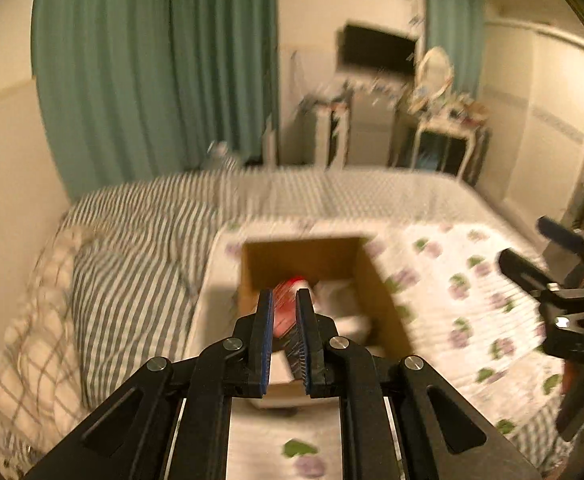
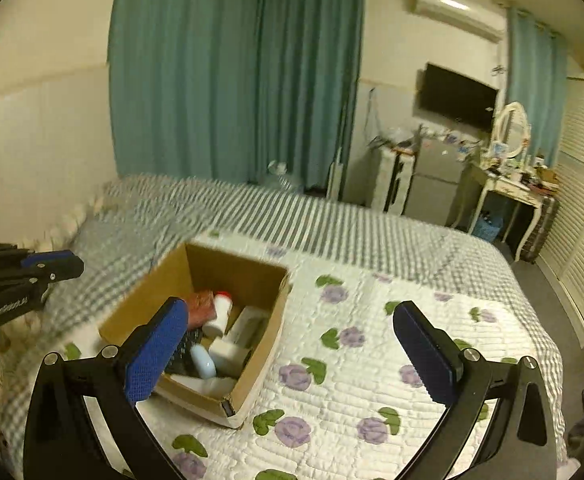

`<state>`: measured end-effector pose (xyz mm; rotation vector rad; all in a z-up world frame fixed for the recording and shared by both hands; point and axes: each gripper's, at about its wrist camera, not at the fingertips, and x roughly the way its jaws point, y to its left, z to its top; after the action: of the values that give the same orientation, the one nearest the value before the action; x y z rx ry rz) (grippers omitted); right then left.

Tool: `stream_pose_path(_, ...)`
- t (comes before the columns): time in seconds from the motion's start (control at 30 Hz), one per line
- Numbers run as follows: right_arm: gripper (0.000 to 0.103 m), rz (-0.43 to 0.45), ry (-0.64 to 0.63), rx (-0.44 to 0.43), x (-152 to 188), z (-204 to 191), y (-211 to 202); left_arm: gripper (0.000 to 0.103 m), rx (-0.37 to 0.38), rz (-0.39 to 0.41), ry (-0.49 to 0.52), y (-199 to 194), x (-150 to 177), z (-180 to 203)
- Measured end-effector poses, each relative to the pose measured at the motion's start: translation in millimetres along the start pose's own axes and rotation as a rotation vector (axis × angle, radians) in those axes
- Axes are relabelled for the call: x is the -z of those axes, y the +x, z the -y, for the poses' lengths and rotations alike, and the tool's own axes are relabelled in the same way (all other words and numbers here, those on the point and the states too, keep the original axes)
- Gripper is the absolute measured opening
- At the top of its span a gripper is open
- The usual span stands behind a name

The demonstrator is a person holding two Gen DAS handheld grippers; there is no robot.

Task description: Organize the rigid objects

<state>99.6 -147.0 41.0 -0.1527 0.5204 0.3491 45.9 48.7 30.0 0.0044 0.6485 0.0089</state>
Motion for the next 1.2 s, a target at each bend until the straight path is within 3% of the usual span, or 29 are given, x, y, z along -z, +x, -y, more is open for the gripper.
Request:
stream_pose_path(0.07, 0.103, 0.038, 0.02, 0.027, -1.6, 6.2, -20.4, 0.028, 0.022, 0.066, 0.016, -18.9, -0.6, 9.2)
stream_pose_path(0.1, 0.103, 0.047, 0.027, 0.037, -2.2, 8.1, -26.5, 0.056, 0.029, 0.092, 0.023, -25.3, -0.1, 12.1)
stream_pose_path(0.13, 0.103, 0.058, 0.038, 0.045, -1.3, 10.1, -33.7, 0.074, 0.027, 0.124, 0.024, -31.9, 1.2, 14.6)
stream_pose_path(0.23, 0.103, 0.087, 0.071, 0.053, 2.0, 15.6, -52.2, 0.077, -0.001, 0.213, 0.004, -47.4, 7.0, 16.5)
stream_pose_path(0.37, 0.103, 0.117, 0.088, 0.084, 11.1, 15.9, -70.4, 0.079, -0.006, 0.228, -0.069, -49.7, 17.8, 10.6)
stream_pose_path(0.47, 0.103, 0.127, 0.104, 0.083, 18.6, 16.7, -79.1, 0.079, -0.018, 0.252, -0.065, -51.6, 27.5, 11.8)
stream_pose_path(1.2, 0.103, 0.116, 0.16, 0.09, 37.0, 21.5, -86.2, 0.079, 0.006, 0.217, -0.017, -49.3, 43.8, 37.2)
